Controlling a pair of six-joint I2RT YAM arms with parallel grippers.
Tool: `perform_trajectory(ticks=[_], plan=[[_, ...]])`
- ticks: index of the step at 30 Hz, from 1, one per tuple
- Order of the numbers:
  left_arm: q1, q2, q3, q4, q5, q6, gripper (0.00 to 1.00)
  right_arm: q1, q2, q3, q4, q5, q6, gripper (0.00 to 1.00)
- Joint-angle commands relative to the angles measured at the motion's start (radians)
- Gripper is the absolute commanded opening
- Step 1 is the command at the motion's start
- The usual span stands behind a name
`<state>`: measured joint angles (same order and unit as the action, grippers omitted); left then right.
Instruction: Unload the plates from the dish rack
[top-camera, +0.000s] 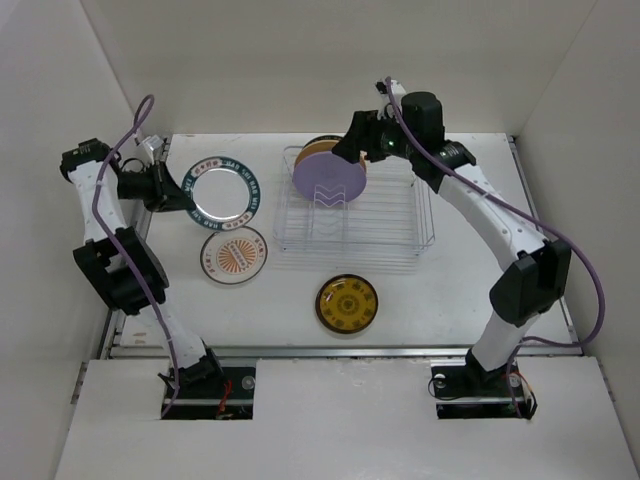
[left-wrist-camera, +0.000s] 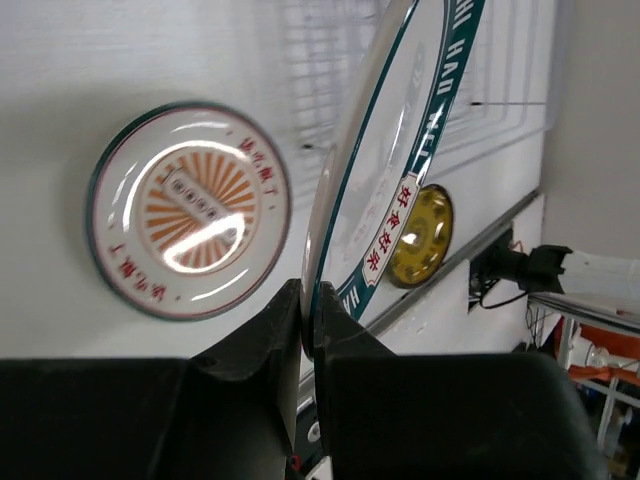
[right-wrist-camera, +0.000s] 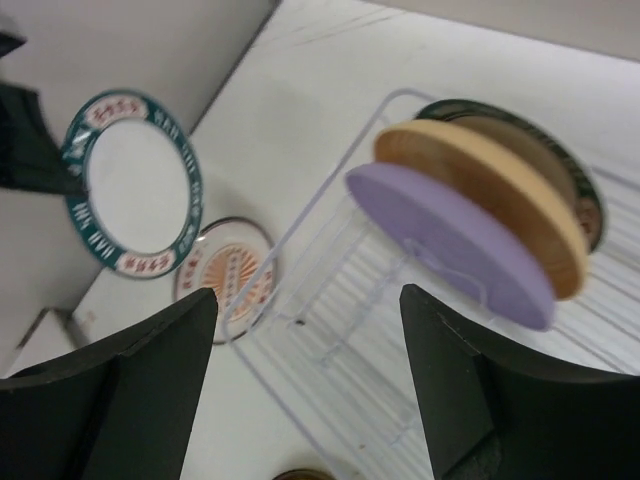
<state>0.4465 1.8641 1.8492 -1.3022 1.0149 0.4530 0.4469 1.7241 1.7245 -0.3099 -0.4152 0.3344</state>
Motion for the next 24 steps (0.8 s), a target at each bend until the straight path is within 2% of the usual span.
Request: perform_trajectory(ticks=[1, 2, 7, 14, 18, 24], plan=[[0.006, 0.017, -0.059, -0.133, -0.168, -0.005, 0.00, 0.009, 0.067, 0.079, -0.106, 0.235, -0.081, 0.79], [0.006, 0.017, -0.086, -0.093, -0.229, -0.070, 0.00, 0.009, 0.096, 0.110, -0.135, 0.312, -0.095, 0.79], [-0.015, 0.033, -0.171, -0.005, -0.412, -0.091, 0.00, 0.048, 0.170, 0.174, -0.176, 0.524, -0.210, 0.74], [-0.066, 0.105, -0.189, 0.030, -0.456, -0.125, 0.00, 0.091, 0.238, 0.198, -0.150, 0.567, -0.337, 0.65], [-0.087, 0.167, -0.189, 0.006, -0.460, -0.125, 0.00, 0.102, 0.284, 0.197, -0.129, 0.647, -0.348, 0.61], [-0.108, 0.211, -0.189, 0.018, -0.501, -0.128, 0.12, 0.124, 0.324, 0.217, -0.064, 0.762, -0.348, 0.56]])
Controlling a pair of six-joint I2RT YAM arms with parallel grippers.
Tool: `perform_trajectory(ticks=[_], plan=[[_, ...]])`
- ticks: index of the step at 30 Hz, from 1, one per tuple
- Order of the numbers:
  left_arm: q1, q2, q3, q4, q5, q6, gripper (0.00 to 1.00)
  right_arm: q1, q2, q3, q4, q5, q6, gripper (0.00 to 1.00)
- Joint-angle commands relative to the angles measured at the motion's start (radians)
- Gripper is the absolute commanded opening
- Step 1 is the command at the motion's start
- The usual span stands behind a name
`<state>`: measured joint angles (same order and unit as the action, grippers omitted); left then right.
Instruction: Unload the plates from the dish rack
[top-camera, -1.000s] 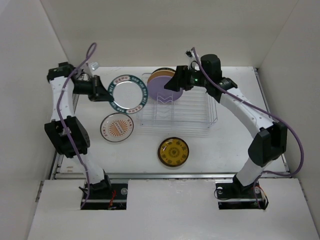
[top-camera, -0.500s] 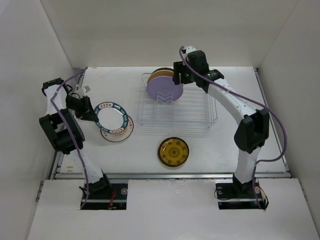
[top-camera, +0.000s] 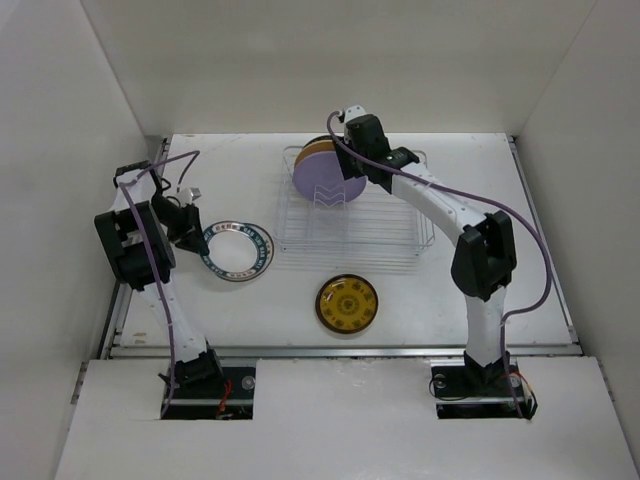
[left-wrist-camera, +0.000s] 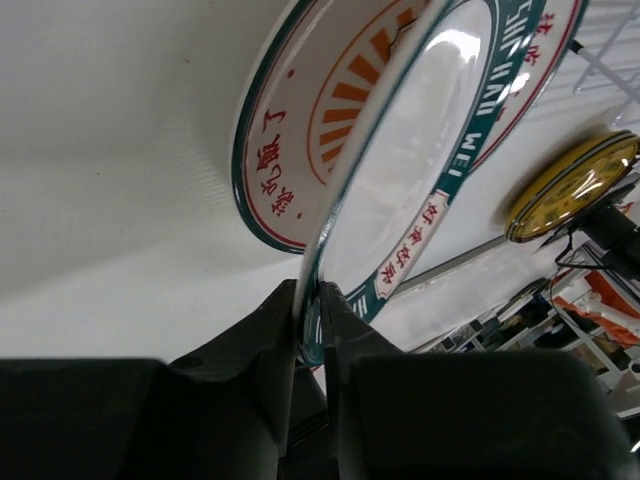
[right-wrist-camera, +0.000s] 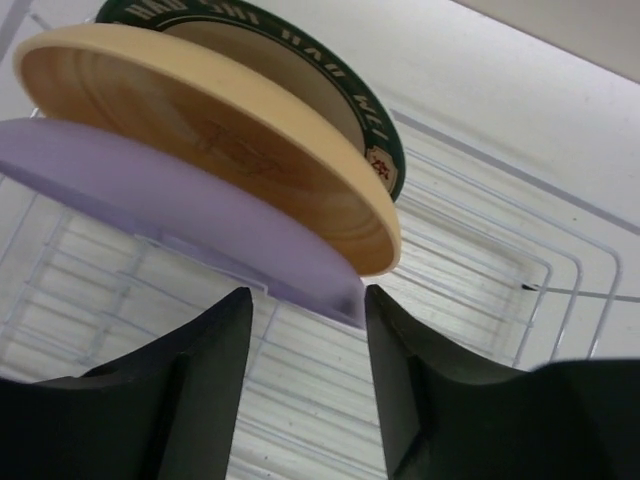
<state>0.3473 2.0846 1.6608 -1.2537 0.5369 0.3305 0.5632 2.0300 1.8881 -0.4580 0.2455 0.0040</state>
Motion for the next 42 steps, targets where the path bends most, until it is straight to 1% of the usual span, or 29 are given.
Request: perform_trajectory(ticks=[1, 3, 4, 5, 7, 8, 10, 11, 12, 13, 14, 15, 17, 20, 26, 31, 34, 35, 36, 38, 39, 40, 41, 42], plan=[[-0.017, -0.009, -0.001, -0.030, -0.034, -0.005, 0.14, 0.007, 0.018, 0.054, 0.084, 0.116, -0.027, 0.53], [-0.018, -0.009, 0.008, -0.030, -0.048, -0.005, 0.19, 0.017, 0.029, 0.063, 0.093, 0.126, -0.038, 0.51], [-0.027, 0.000, 0.008, -0.030, -0.057, -0.005, 0.25, 0.017, 0.029, 0.063, 0.093, 0.135, -0.050, 0.50], [-0.027, 0.000, 0.008, -0.030, -0.069, -0.005, 0.27, 0.017, 0.038, 0.063, 0.093, 0.152, -0.059, 0.50], [-0.027, 0.000, 0.008, -0.030, -0.069, -0.005, 0.33, 0.017, 0.038, 0.063, 0.104, 0.161, -0.059, 0.47], [-0.037, 0.000, 0.008, -0.030, -0.078, -0.005, 0.38, 0.017, 0.038, 0.063, 0.104, 0.161, -0.059, 0.44], [-0.037, 0.000, 0.008, -0.030, -0.078, -0.005, 0.44, 0.017, 0.038, 0.063, 0.113, 0.161, -0.070, 0.40], [-0.037, -0.009, 0.008, -0.039, -0.078, -0.005, 0.47, 0.026, 0.038, 0.054, 0.122, 0.161, -0.070, 0.36], [-0.037, -0.009, 0.008, -0.039, -0.087, 0.004, 0.55, 0.026, 0.038, 0.054, 0.122, 0.152, -0.079, 0.25], [-0.037, -0.009, 0.008, -0.039, -0.087, 0.004, 0.55, 0.026, 0.038, 0.054, 0.122, 0.152, -0.079, 0.25], [-0.037, -0.018, 0.008, -0.039, -0.087, 0.004, 0.55, 0.026, 0.038, 0.054, 0.122, 0.152, -0.079, 0.19], [-0.037, -0.018, 0.008, -0.039, -0.097, 0.004, 0.56, 0.026, 0.038, 0.054, 0.122, 0.152, -0.079, 0.09], [-0.047, -0.018, 0.008, -0.039, -0.097, 0.004, 0.56, 0.035, 0.016, 0.054, 0.131, 0.152, -0.088, 0.01], [-0.047, -0.018, 0.017, -0.039, -0.097, 0.004, 0.56, 0.044, -0.011, 0.034, 0.131, 0.176, -0.107, 0.00], [-0.047, -0.080, 0.057, -0.049, -0.085, -0.005, 0.56, 0.053, -0.114, -0.020, 0.150, 0.196, -0.118, 0.00], [-0.079, -0.142, 0.114, -0.049, -0.074, -0.015, 0.56, 0.063, -0.215, -0.041, 0.148, 0.310, -0.003, 0.00], [-0.109, -0.172, 0.125, -0.049, -0.074, -0.024, 0.56, 0.052, -0.258, -0.041, 0.139, 0.331, 0.095, 0.00], [-0.110, -0.184, 0.134, -0.049, -0.074, -0.024, 0.56, 0.052, -0.286, -0.041, 0.105, 0.331, 0.134, 0.00], [-0.134, -0.184, 0.134, -0.049, -0.074, -0.013, 0.56, 0.035, -0.300, -0.050, 0.085, 0.331, 0.222, 0.00], [-0.152, -0.195, 0.145, -0.058, -0.086, 0.014, 0.56, -0.015, -0.342, -0.070, 0.014, 0.331, 0.330, 0.00], [-0.162, -0.207, 0.145, -0.058, -0.097, 0.025, 0.56, -0.041, -0.358, -0.087, -0.011, 0.318, 0.441, 0.00], [-0.175, -0.221, 0.145, -0.058, -0.126, 0.034, 0.56, -0.074, -0.372, -0.108, -0.033, 0.298, 0.491, 0.00], [-0.176, -0.230, 0.145, -0.046, -0.139, 0.035, 0.56, -0.147, -0.388, -0.168, -0.050, 0.240, 0.539, 0.00], [-0.185, -0.244, 0.145, -0.046, -0.152, 0.035, 0.56, -0.187, -0.422, -0.205, -0.076, 0.216, 0.588, 0.00]])
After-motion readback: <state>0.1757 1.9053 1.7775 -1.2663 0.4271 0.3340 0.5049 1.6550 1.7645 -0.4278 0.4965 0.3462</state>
